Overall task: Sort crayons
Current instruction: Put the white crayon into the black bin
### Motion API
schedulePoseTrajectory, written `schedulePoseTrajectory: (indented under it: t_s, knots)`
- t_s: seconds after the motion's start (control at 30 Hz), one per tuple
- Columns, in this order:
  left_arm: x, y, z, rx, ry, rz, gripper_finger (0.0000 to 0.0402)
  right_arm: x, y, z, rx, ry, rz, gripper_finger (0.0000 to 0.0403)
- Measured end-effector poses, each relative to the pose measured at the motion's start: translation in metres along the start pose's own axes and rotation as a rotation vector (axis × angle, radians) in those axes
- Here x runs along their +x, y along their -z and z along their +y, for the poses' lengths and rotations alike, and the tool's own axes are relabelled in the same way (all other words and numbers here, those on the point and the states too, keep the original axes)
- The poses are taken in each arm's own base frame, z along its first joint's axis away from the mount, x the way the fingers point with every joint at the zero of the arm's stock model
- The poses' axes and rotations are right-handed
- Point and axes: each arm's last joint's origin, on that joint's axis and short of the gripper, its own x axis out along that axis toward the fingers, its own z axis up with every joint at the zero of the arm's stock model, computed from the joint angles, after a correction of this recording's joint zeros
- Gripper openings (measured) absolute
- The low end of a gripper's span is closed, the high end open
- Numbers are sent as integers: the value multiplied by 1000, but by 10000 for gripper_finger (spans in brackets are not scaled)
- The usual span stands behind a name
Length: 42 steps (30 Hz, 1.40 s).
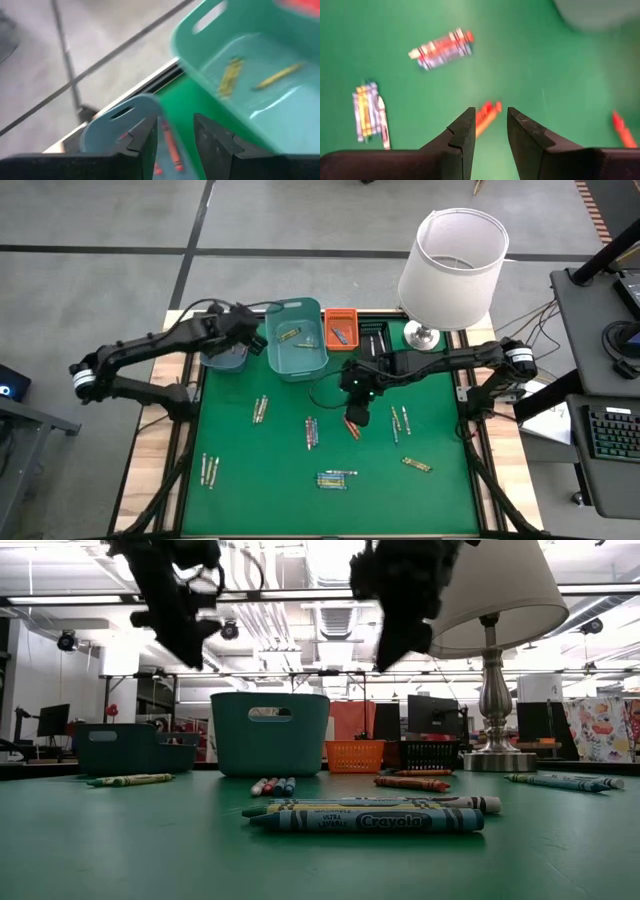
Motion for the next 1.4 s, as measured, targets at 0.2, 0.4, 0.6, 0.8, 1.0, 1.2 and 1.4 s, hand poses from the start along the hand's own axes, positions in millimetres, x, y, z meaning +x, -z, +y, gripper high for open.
schedulePoseTrajectory:
  t_s: [0.2,0.4,0.6,0.8,1.0,1.2,1.4]
  knots:
    - [-41,1,-30,35,201,-196,110,5,25,6,139,54,186,100]
    - [-75,6,-67,159,392,-361,110,10,45,24,187,86,277,100]
    - [-100,18,-99,342,511,-483,110,19,76,33,156,142,404,100]
    - [-104,26,-115,421,540,-499,110,20,109,17,292,238,487,100]
    - [-95,26,-121,445,515,-478,110,10,140,-3,504,319,430,100]
    - [-88,23,-124,435,495,-472,110,10,153,-10,693,271,293,100]
    - [-85,21,-123,428,484,-471,110,15,155,-14,719,338,229,100]
